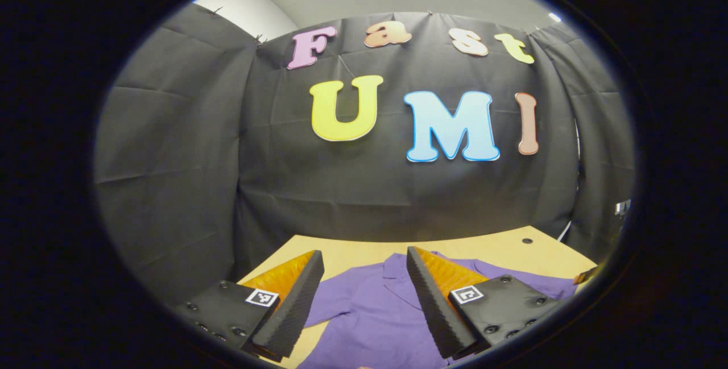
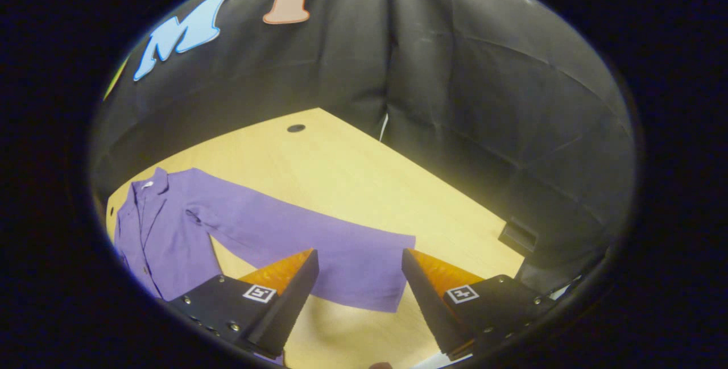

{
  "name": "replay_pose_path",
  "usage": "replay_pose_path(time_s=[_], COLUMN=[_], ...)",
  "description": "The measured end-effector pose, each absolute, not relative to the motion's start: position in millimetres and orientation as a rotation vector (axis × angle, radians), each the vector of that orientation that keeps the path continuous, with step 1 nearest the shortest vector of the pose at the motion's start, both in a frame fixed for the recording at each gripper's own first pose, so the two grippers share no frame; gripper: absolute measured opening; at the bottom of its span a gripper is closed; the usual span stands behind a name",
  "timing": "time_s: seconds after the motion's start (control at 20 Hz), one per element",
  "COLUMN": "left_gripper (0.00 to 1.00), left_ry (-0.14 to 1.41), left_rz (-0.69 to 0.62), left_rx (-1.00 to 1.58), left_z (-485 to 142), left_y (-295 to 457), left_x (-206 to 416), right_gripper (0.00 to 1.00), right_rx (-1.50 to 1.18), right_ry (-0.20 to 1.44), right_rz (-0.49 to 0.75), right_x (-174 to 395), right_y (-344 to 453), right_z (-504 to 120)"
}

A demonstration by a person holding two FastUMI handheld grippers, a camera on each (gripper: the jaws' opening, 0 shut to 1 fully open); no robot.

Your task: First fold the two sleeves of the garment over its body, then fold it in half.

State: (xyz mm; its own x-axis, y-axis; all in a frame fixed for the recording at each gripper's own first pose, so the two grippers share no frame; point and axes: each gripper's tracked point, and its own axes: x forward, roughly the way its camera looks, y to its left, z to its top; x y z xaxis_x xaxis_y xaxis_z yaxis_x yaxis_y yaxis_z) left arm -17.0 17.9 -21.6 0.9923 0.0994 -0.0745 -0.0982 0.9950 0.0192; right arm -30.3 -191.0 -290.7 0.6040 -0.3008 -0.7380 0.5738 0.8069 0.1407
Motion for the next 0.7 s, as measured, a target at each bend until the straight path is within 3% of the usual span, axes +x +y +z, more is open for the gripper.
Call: replay_pose_path(time_s=[0.3, 0.6, 0.7], left_gripper=[0.94, 0.95, 0.94], left_ry=[0.09, 0.094, 0.098], left_rz=[0.112, 0.118, 0.114], left_rx=[0.028, 0.021, 0.014], left_z=[-23.5, -26.1, -27.9], left_y=[22.1, 23.3, 21.9], left_x=[-20.7, -21.2, -20.9], right_gripper=[0.93, 0.94, 0.98], right_rx=[0.439, 0.475, 0.488], right_ry=[0.862, 0.893, 0.878], right_rz=[-0.57, -0.536, -0.539], right_x=[-30.3, -34.3, -31.9], right_y=[-200.7, -191.4, -192.1], right_z=[-331.0, -345.1, -347.1])
